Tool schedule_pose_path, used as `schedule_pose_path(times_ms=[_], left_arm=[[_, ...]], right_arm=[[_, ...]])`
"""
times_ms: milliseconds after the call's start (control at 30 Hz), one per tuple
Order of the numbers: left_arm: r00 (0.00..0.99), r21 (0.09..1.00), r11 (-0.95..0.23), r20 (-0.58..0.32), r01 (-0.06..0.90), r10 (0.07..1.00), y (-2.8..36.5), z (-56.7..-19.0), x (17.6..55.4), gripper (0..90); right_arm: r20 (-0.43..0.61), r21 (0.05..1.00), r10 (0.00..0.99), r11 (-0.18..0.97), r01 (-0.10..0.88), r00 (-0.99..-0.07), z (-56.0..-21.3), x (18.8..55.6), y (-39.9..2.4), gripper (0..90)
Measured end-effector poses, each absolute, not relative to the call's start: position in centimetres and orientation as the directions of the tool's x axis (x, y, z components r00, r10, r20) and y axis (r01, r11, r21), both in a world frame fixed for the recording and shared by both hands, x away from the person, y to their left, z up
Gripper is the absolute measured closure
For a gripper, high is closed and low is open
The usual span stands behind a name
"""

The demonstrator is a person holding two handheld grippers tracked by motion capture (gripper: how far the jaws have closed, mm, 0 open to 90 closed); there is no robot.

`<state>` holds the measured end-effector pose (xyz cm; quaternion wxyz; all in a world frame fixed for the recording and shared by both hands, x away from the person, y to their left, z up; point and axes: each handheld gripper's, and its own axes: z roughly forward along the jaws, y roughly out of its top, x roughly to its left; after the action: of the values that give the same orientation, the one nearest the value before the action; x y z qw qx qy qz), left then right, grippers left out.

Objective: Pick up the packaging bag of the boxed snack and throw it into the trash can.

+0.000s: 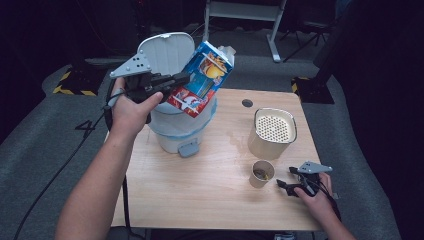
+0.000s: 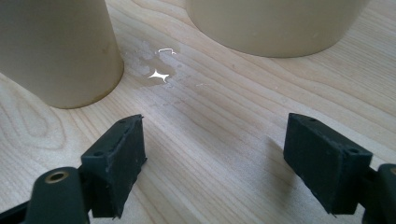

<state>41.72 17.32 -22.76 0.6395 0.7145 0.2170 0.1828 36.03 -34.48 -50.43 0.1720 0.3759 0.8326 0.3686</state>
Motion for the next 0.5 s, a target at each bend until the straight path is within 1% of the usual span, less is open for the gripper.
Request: schedule_pose_path(times_ms=[500], left_arm=[[0.772,0.998,-0.034,-0.018,0.051,0.636,19.0,-22.0,45.1,89.7]], right_arm=[[-0.009,0.743,0.753,0.446,0.499,-0.658,-50.4,36.0,-34.5,20.8]])
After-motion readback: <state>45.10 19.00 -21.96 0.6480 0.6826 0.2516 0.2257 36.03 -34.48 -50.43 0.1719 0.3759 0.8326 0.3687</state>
